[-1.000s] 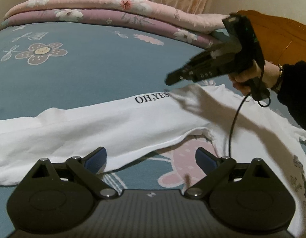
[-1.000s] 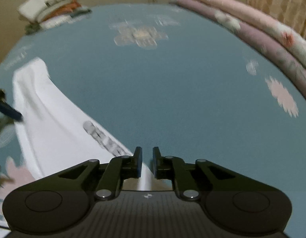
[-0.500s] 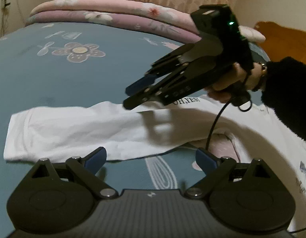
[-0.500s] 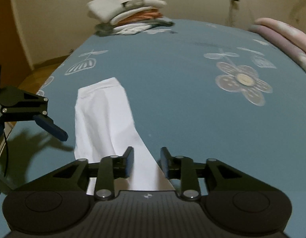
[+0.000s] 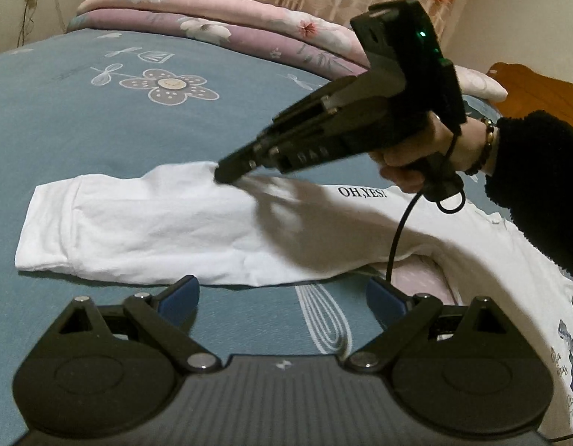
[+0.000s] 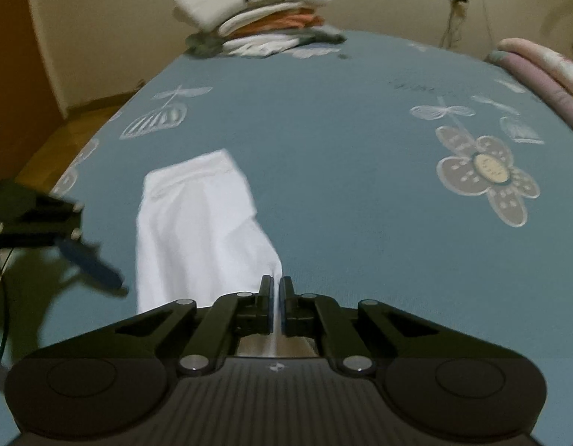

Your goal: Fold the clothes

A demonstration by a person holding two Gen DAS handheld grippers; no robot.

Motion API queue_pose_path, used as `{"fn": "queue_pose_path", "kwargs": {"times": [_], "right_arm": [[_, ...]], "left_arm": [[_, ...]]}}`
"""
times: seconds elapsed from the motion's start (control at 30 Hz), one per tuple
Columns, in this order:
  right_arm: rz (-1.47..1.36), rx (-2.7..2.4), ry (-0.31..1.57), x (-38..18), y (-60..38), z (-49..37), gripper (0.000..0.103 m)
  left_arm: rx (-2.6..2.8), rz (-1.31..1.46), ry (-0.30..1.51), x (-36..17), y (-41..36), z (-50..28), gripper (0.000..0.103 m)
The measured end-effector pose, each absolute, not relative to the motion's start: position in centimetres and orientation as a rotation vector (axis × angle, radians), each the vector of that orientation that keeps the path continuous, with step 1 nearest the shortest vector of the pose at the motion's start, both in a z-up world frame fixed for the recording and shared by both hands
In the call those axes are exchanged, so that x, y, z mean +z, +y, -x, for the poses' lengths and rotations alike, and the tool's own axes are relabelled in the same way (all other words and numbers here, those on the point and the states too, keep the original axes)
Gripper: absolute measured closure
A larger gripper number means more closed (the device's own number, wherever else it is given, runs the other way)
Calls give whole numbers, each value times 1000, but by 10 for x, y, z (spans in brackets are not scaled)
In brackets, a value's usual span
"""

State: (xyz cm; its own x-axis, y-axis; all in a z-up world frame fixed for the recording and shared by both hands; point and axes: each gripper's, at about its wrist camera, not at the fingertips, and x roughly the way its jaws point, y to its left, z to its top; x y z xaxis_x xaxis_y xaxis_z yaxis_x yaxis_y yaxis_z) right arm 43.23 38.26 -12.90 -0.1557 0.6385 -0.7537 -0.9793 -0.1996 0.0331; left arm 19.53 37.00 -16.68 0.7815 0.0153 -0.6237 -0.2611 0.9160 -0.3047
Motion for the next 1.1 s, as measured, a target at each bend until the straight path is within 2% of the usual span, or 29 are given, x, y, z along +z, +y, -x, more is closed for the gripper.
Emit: {"fn": "queue_pose_path", "kwargs": {"times": [0.17, 0.27, 0.43, 0.6, 0.73, 0.9, 0.93, 0.97, 1.0, 1.1], "right_arm": [[732, 1598, 653, -141, 390, -437, 96], [685, 1582, 648, -133, 382, -441, 82], [677, 1548, 654, -110, 350, -461, 77], [703, 1451, 727, -117, 301, -494, 74], [746, 1426, 784, -134, 271, -506, 74], [761, 1437, 763, -144, 270, -504, 75], [770, 1439, 759, -144, 271, -503, 78], [780, 1442, 754, -144, 272, -501, 90], [789, 1444, 748, -144, 272, -499, 98], [805, 1448, 736, -143, 273, -496, 99]], "left_arm": [[165, 400, 662, -167, 371, -192, 7], [168, 407, 661, -168, 373, -190, 7], [167, 421, 654, -169, 377, -187, 7], [170, 427, 650, -170, 379, -184, 7], [182, 425, 659, -171, 379, -186, 7], [189, 411, 674, -171, 377, -189, 7], [190, 409, 677, -171, 377, -189, 7], [191, 406, 680, -172, 376, -189, 7], [192, 404, 682, -172, 376, -190, 7], [193, 399, 685, -172, 375, -190, 7]]}}
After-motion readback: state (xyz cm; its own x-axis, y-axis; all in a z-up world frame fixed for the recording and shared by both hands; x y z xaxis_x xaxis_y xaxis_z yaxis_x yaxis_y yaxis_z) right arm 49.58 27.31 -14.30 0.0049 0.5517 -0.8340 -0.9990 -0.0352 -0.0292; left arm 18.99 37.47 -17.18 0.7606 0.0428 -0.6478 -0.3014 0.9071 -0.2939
